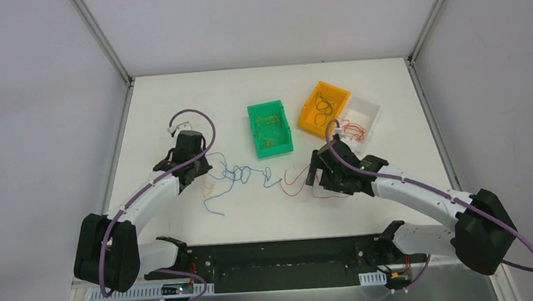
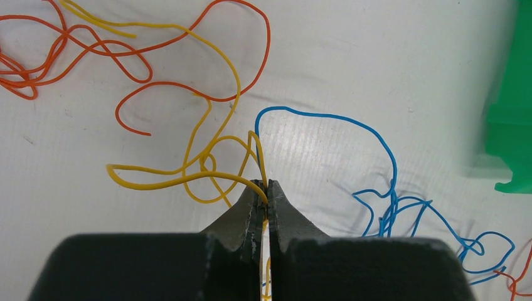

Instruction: Untangle the cables

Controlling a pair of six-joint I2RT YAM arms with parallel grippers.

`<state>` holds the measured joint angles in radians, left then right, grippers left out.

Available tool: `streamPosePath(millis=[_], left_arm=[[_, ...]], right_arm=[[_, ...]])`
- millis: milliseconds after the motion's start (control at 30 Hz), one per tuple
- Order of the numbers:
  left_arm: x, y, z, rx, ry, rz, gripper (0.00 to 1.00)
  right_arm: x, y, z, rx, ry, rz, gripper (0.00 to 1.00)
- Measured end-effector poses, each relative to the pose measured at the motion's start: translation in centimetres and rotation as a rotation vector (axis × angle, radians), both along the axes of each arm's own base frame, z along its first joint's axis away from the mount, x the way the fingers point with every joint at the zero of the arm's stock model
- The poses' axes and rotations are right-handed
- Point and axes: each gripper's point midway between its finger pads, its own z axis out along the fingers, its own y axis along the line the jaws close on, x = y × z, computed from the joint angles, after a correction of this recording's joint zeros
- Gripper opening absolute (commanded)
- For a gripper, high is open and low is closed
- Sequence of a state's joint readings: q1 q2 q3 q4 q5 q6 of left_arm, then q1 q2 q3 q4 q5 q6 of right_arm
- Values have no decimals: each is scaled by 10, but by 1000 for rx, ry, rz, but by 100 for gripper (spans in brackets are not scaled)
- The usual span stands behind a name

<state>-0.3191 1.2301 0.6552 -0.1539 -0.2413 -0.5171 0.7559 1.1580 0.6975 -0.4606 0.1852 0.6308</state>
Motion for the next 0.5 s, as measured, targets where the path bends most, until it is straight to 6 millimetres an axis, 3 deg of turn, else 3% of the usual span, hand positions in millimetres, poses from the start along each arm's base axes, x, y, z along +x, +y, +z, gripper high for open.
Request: streamPosePath(millis=[233, 500], left_arm=[[0, -1, 0, -1, 2, -9, 0], [-1, -5, -1, -14, 7, -26, 0]], right_arm=[[20, -2, 5, 14, -58, -220, 100], [31, 20, 19, 31, -93, -405, 100]])
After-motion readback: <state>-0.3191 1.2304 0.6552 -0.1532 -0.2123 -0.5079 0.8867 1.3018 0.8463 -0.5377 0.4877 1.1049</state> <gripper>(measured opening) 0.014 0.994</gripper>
